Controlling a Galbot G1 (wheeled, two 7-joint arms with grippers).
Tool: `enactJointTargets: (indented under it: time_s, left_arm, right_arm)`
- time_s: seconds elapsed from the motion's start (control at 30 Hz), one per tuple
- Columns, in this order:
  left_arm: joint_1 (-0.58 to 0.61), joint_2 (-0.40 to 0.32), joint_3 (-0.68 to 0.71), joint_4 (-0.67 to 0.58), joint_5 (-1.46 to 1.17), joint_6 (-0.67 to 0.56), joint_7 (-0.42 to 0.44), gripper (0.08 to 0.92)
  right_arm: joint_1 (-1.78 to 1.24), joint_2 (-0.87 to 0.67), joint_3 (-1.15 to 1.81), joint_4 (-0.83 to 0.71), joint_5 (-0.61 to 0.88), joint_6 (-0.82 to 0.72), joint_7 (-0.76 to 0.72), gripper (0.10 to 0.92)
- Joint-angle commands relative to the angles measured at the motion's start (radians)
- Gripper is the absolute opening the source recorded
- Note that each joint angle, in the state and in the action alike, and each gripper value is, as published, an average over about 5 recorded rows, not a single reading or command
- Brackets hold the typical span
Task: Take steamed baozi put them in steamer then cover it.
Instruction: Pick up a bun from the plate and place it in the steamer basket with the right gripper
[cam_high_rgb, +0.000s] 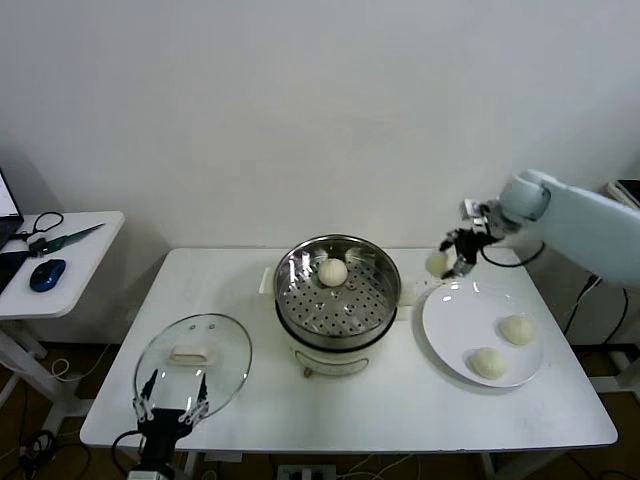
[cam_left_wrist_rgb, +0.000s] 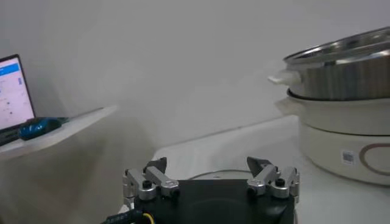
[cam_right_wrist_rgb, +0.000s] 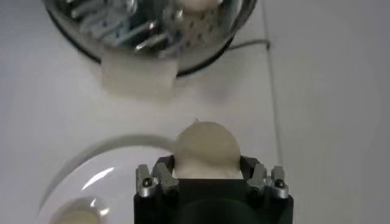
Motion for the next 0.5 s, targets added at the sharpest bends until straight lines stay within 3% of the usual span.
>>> enactJointTargets:
  time_s: [0.03,0.5]
  left_arm:
    - [0.005,0.005,0.016,-0.028,0.010,0.003,0.003,0.823]
    - [0.009,0.009,0.018,-0.029,0.018,-0.006,0.003,0.823]
  right_arm:
    - [0.255,0.156,-0.169,0.095,0.277,-0.082,0.052,0.696]
    - [0.106,0.478,-0.199,0.072,0.354,-0.142,0.159,0.696]
